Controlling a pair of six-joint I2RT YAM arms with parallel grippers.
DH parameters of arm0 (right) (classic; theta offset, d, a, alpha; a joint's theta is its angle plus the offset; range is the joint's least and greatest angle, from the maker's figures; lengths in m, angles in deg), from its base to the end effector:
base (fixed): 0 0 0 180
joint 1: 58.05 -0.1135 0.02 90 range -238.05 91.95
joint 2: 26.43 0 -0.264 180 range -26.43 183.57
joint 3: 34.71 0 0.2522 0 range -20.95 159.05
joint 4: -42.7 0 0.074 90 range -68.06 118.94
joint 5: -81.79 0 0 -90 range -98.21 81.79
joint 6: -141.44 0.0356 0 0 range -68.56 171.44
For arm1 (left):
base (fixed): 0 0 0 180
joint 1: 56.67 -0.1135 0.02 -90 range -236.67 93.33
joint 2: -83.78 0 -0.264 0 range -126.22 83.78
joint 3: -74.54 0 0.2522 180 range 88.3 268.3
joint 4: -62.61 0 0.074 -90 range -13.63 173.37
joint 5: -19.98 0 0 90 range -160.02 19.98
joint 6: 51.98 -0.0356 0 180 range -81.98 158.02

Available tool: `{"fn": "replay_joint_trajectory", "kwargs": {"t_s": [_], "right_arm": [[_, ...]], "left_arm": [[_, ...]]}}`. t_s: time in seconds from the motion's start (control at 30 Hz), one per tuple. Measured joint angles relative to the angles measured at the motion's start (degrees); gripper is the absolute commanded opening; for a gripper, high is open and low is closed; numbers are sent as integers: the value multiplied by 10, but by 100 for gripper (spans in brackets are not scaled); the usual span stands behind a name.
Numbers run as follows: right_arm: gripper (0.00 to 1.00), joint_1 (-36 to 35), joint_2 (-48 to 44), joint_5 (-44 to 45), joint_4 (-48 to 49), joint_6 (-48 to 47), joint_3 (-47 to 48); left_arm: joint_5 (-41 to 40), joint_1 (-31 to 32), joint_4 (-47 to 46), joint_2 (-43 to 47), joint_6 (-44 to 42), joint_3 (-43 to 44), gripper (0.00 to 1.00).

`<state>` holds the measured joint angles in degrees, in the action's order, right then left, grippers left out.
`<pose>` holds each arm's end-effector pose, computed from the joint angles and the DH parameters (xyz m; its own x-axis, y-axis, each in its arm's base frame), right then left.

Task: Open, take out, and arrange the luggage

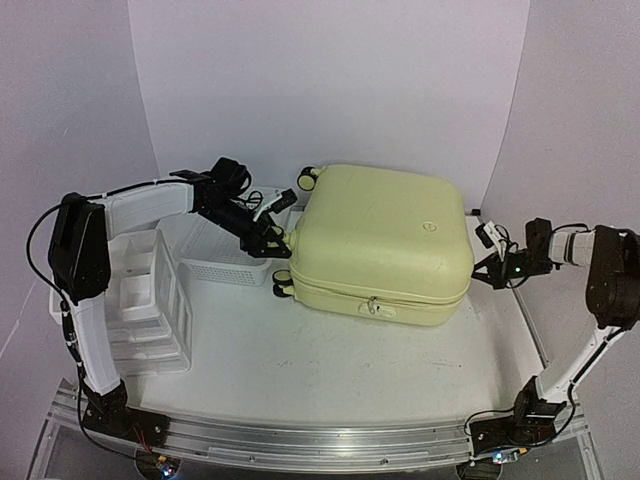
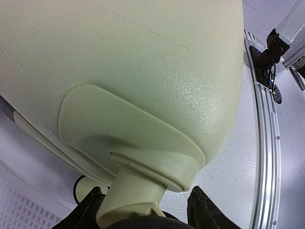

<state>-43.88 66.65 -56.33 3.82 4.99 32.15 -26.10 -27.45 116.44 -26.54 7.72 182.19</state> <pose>0.2989 -0.0481 0.1770 -0.5041 -0.3718 -0.7796 -0.7342 0.6598 0.1601 0.3533 -0.2259 0.2662 -0.2824 0.5743 -0.7684 0.9593 0.1760 -0.2209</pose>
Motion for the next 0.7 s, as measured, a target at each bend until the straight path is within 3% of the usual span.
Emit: {"fn": "replay_joint_trajectory", "kwargs": {"t_s": [0.27, 0.7], "right_arm": [[0, 0, 124, -11, 53, 14, 121], [0, -7, 283, 11, 260, 131, 258]], "left_arm": [[0, 0, -5, 1, -17, -4, 0], [0, 0, -5, 1, -24, -5, 0]]}}
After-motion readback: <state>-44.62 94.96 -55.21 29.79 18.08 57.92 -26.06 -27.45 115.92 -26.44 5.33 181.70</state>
